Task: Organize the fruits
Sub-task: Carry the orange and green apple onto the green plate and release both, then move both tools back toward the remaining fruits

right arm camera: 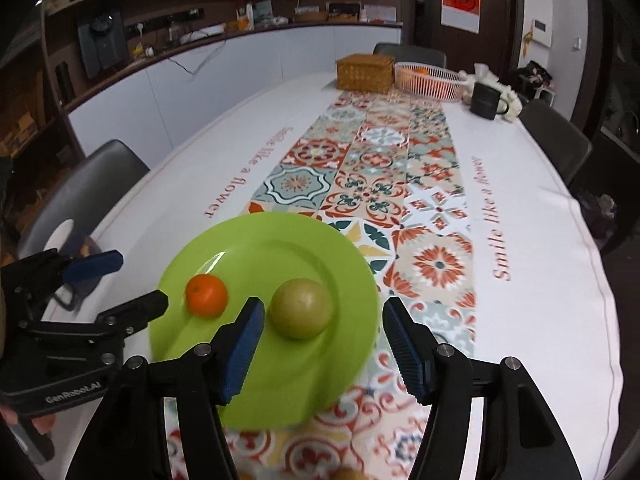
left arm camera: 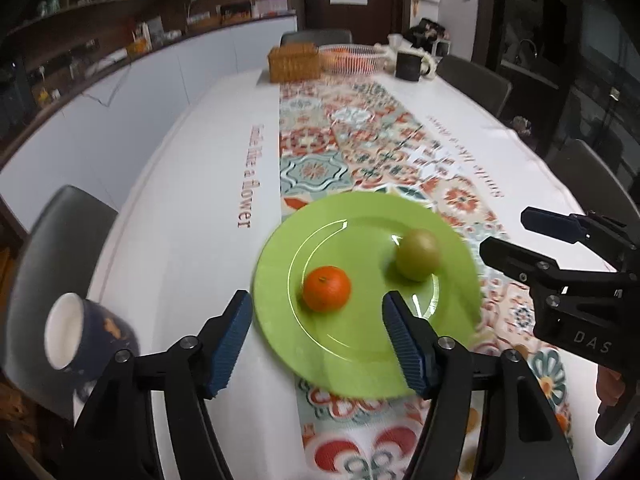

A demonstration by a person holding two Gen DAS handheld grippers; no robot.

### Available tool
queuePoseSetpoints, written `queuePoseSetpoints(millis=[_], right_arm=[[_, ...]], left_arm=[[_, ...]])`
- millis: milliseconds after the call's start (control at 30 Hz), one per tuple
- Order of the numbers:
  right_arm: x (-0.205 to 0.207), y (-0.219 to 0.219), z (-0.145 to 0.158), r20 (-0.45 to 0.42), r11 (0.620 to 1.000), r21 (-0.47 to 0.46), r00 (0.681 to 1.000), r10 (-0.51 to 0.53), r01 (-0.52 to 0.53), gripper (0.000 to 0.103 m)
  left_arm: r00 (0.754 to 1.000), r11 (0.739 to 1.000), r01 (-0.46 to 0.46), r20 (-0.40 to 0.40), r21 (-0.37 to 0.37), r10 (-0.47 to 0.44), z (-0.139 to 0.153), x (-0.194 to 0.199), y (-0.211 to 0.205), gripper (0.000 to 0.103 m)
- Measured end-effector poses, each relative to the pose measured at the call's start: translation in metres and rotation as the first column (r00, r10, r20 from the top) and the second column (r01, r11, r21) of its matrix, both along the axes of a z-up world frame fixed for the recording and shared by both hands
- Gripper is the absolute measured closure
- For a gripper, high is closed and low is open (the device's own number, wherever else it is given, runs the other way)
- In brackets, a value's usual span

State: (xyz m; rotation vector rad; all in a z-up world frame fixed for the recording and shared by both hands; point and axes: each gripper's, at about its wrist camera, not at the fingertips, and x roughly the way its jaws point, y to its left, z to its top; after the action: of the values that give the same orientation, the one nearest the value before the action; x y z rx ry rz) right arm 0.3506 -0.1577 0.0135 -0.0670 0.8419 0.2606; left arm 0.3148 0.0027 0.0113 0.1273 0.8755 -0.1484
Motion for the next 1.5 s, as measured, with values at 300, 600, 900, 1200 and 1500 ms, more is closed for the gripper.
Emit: queuePoseSetpoints(millis=[300, 600, 900, 1200, 1500], right_arm=[[-0.070, -0.014, 0.037, 0.077, 0.999, 0.046, 0.997, 0.003, -0.006, 0.041], [-0.132, -0.026, 0.057, 0.127, 0.999, 0.040, 0.992, -0.007, 0.002, 0.035], [-0.175, -0.041, 0.059, 0.144, 0.999, 0.043, 0.989, -0.018, 0.012, 0.030], [-0.198, -0.052, 0.043, 0.106, 0.999, 0.030, 0.994, -0.023, 0.020, 0.030], [-0.209, -0.057, 0.011, 0.028, 1.000, 0.006, 0.999, -0.021, 0.021, 0.030]], left_arm=[[0.992, 1.000, -0.011, 0.124, -0.009, 0.013, 0.041, -0.065, -0.012, 0.027], [0.985, 0.998, 0.003, 0.172, -0.056, 0.007, 0.061, -0.123, -0.018, 0.021], [0.986, 0.997, 0.021, 0.165, -0.069, -0.009, 0.061, -0.169, -0.031, 0.017], [0.992, 0.999, 0.032, 0.120, -0.044, -0.026, 0.042, -0.191, -0.040, 0.016], [0.999, 0.998, 0.049, 0.018, -0.027, -0.048, 0.004, -0.197, -0.045, 0.016]])
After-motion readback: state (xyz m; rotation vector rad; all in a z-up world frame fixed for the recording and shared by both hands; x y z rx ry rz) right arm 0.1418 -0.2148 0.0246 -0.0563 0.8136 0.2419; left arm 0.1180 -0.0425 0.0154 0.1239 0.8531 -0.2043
